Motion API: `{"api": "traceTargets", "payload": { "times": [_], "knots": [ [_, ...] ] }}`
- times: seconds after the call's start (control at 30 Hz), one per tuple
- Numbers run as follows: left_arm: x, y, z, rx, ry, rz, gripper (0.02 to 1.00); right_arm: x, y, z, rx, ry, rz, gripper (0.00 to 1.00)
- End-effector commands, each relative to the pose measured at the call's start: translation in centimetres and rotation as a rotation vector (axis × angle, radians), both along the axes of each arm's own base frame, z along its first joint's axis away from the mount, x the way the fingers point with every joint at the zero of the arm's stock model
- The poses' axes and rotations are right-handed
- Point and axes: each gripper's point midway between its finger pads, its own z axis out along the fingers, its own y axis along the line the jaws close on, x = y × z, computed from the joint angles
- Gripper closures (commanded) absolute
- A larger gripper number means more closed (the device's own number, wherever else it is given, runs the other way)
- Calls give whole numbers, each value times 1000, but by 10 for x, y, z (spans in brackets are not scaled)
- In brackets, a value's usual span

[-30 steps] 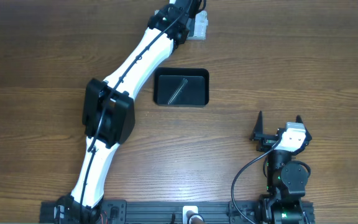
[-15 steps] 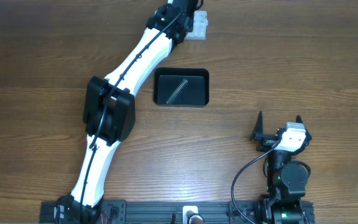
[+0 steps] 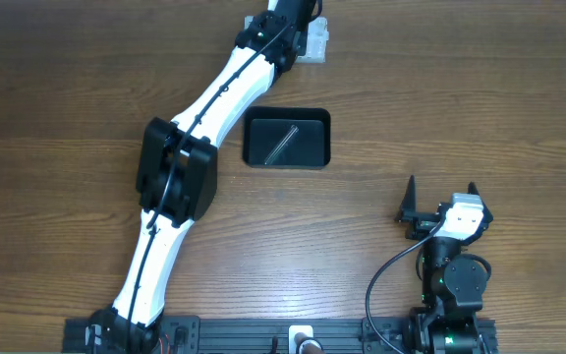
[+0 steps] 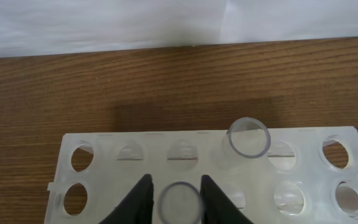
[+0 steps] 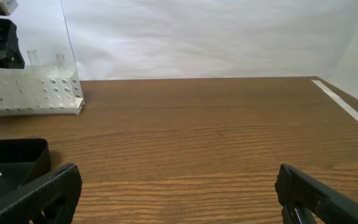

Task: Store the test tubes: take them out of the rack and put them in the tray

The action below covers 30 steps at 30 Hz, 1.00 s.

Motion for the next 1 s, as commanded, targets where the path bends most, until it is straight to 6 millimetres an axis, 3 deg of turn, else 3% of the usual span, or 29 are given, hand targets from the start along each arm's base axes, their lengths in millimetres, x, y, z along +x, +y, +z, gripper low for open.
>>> {"api": "traceTargets", "payload": {
  "times": [0.03,0.07,0.3,0.43,0.6,0.8,0.87,0.93,1.0],
  "knots": [
    [6,-1,2,-9,-11,-7,831,0,-1,-2,2,2,-3,9],
    [6,-1,3,-14,-14,-10,873,0,-1,-2,2,1,-3,7],
    [7,-4,5,-27,-20,-18,875,0,-1,-2,2,1,-3,7],
    [7,-4,23,-39,-44,-21,875,0,-1,-2,2,1,-3,7],
    [2,-2,78,-66,-119,-32,875,0,-1,-2,2,1,-3,9],
    [-30,7,185,-141,-229,-58,875,0,-1,-2,2,1,-3,9],
    [-44,9,210,-165,-239,-79,873,0,-1,-2,2,1,-3,9],
    [-62,12,227,-189,-218,-105,869,0,-1,-2,2,1,-3,7],
    [-79,18,230,-207,-170,-101,866,0,-1,-2,2,1,-3,9]
  ]
}}
